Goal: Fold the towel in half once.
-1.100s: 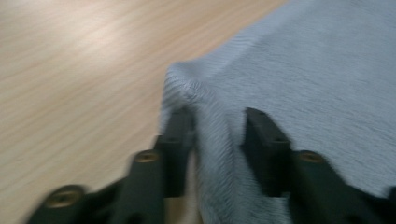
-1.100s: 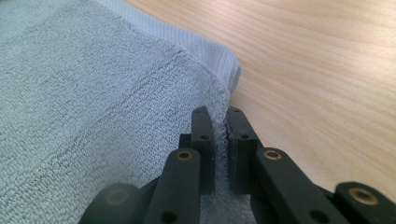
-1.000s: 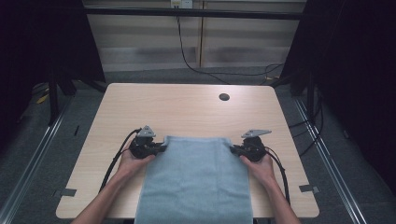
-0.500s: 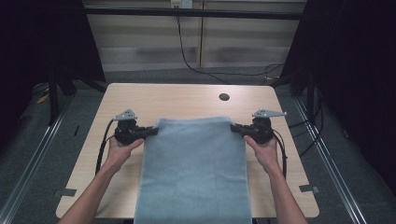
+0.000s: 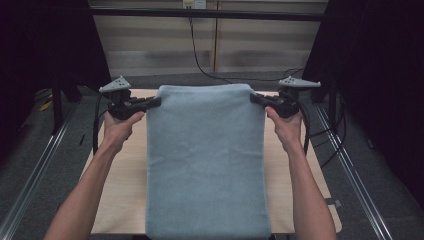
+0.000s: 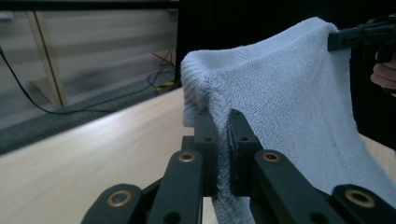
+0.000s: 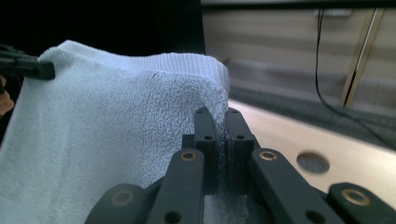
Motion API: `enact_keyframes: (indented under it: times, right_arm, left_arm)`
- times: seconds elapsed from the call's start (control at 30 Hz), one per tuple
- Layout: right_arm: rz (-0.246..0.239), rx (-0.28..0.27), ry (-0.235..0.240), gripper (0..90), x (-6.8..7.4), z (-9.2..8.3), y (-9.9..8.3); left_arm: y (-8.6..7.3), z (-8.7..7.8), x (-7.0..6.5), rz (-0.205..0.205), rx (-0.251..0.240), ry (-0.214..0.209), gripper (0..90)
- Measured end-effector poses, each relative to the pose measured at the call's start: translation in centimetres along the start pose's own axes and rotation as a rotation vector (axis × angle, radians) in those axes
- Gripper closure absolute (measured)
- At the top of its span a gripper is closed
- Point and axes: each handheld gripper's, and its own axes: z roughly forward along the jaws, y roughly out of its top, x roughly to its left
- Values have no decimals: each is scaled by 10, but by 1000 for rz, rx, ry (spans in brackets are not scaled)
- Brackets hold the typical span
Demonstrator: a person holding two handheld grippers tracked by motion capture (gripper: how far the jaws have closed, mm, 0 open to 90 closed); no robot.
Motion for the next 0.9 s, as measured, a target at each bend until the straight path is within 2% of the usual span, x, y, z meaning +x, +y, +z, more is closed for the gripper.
enact_keyframes:
  times: [0.03,0.07,0.13,0.17,0.2,0.23,0.33,0.4,0.47,0.5,0.53,0.6,0.67,0.7,0.73,0.8,0.83,0.87,0.9]
  right_arm:
    - [0,0,0,867,0,0,0]
    - [-3,-31,1,867,2,-4,12]
    - [-8,-55,11,867,5,-9,19]
    - [-7,-60,20,867,8,-11,19]
    - [-39,-51,37,867,16,-20,15]
    - [-39,-51,37,867,16,-20,15]
    - [-59,-30,66,867,26,-37,-5]
    - [-52,-18,95,867,31,-48,-23]
    - [-62,21,99,867,38,-57,-43]
    - [-63,59,102,867,45,-64,-63]
    - [-63,59,102,867,45,-64,-63]
    - [-71,98,115,867,54,-72,-81]
    - [-77,124,131,867,63,-83,-95]
    - [-85,132,132,867,68,-88,-101]
    - [-81,125,152,867,74,-97,-105]
    - [-104,131,155,867,84,-107,-108]
    - [-114,132,159,867,88,-112,-109]
    - [-115,130,160,867,92,-118,-110]
    - [-119,129,159,867,95,-122,-113]
  left_arm:
    - [0,0,0,0,0,0,850]
    - [3,-1,-1,1,-13,-4,850]
    - [6,-5,-4,-3,-27,-21,851]
    - [4,-7,-7,6,-26,-31,850]
    - [0,-10,-9,19,-18,-41,850]
    - [-6,-12,-12,24,-11,-54,850]
    - [-29,-21,-23,31,23,-76,850]
    - [-49,-25,-32,5,44,-89,850]
    - [-64,-26,-41,19,86,-88,850]
    - [-72,-28,-45,9,90,-103,850]
    - [-80,-31,-49,-4,96,-111,850]
    - [-92,-37,-59,5,129,-106,850]
    - [-97,-45,-66,-6,127,-133,850]
    - [-101,-50,-72,-9,124,-129,850]
    - [-101,-53,-75,-2,134,-132,852]
    - [-103,-59,-83,-2,134,-131,853]
    - [-104,-64,-87,-28,120,-155,853]
    - [-107,-68,-91,-30,119,-169,853]
    - [-111,-71,-96,-26,131,-166,853]
